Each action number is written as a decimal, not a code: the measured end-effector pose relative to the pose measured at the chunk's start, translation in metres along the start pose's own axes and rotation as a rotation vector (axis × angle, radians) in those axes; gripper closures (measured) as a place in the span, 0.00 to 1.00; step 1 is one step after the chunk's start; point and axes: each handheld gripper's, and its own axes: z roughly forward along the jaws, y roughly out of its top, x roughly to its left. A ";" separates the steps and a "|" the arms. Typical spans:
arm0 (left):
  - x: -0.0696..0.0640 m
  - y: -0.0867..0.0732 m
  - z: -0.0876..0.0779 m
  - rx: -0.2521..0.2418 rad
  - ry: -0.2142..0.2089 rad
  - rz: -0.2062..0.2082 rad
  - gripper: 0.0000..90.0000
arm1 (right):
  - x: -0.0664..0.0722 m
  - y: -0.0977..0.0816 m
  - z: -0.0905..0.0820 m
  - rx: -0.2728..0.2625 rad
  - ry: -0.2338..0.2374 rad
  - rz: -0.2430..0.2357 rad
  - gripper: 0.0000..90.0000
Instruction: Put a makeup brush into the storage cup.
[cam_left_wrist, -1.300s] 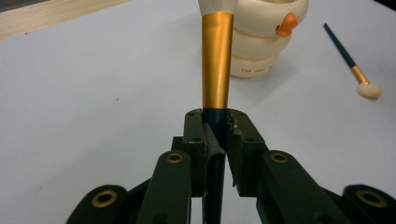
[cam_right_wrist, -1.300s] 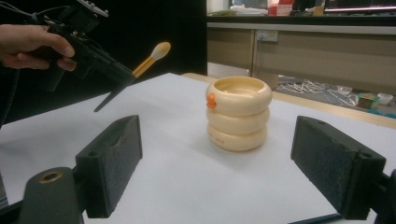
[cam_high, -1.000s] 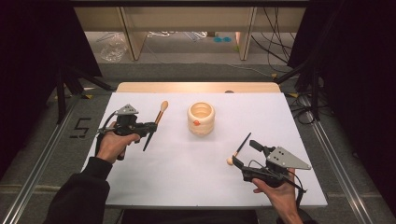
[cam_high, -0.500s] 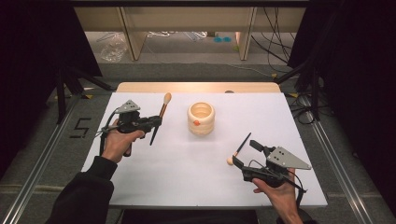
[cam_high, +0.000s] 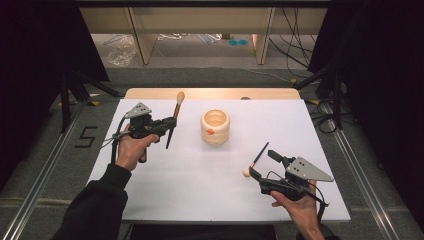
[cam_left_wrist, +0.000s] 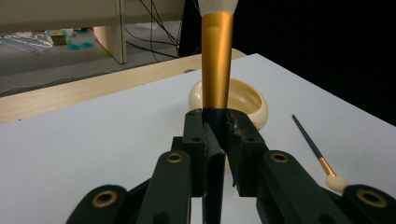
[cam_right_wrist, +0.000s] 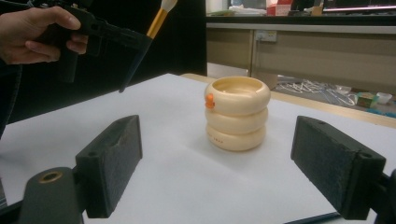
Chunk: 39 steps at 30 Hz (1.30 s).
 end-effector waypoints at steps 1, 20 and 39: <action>0.000 0.001 0.001 -0.007 0.004 0.005 0.87 | 0.000 0.000 0.000 0.000 -0.001 -0.001 0.19; -0.007 0.020 0.025 -0.111 -0.007 0.030 0.87 | -0.001 0.000 -0.001 0.012 -0.005 -0.003 0.19; -0.008 0.037 0.057 -0.155 -0.010 0.015 0.88 | -0.003 0.000 -0.001 0.003 0.003 0.001 0.19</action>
